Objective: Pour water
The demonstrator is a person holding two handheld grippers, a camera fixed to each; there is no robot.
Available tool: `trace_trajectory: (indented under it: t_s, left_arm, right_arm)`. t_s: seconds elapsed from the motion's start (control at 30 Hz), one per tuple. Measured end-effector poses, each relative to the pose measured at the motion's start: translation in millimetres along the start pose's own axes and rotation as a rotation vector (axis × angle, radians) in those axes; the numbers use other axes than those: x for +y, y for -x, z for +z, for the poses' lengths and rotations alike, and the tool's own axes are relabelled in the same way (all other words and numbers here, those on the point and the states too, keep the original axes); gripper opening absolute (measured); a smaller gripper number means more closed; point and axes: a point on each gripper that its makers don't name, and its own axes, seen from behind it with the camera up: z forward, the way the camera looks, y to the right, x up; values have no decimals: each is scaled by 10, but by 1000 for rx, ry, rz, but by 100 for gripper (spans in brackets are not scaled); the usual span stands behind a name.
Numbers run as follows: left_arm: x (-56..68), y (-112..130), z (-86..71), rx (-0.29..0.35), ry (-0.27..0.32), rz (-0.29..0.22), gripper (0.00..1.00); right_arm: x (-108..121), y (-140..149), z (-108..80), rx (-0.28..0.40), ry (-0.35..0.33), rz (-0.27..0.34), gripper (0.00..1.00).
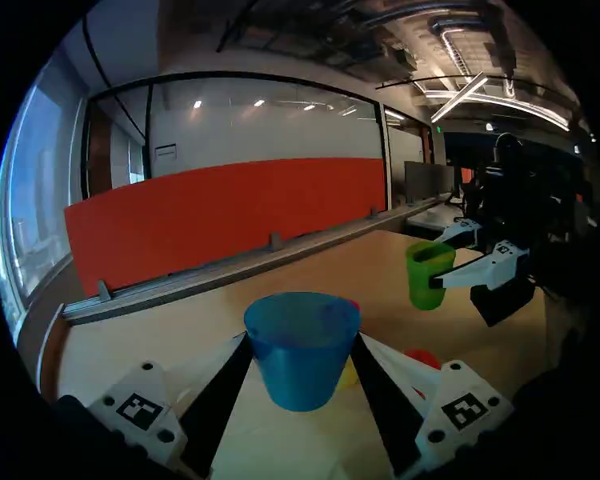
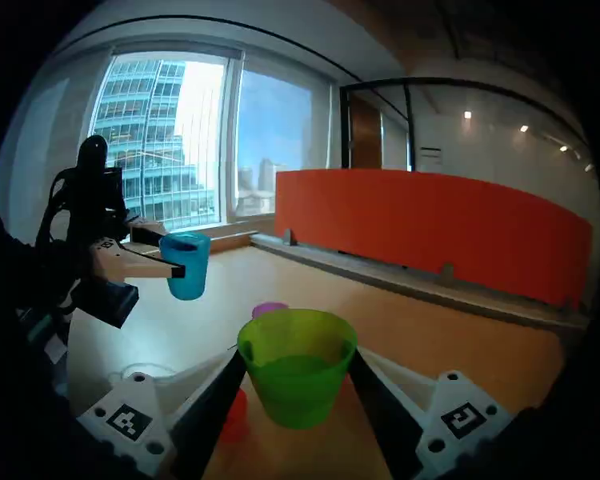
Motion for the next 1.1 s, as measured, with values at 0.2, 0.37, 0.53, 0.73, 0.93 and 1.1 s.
trace_trajectory:
  t_s: [0.2, 0.37, 0.53, 0.73, 0.93, 1.1]
  left_arm:
    - [65, 195, 84, -52, 21, 17, 85]
    - [91, 336, 143, -99, 37, 32, 85]
    - [121, 489, 179, -148, 56, 51, 85]
    - [170, 659, 212, -206, 85, 82, 85]
    - [184, 805, 253, -261, 107, 106, 85]
    - [191, 936, 284, -312, 126, 119, 85]
  right_arm:
    - [7, 157, 47, -47, -13, 8, 89]
    - [13, 296, 79, -89, -20, 6, 89]
    - [32, 427, 107, -132, -30, 9, 89]
    - [67, 559, 137, -177, -37, 12, 89]
    - [70, 698, 162, -225, -44, 9, 89]
    - [59, 786, 178, -254, -54, 16, 89]
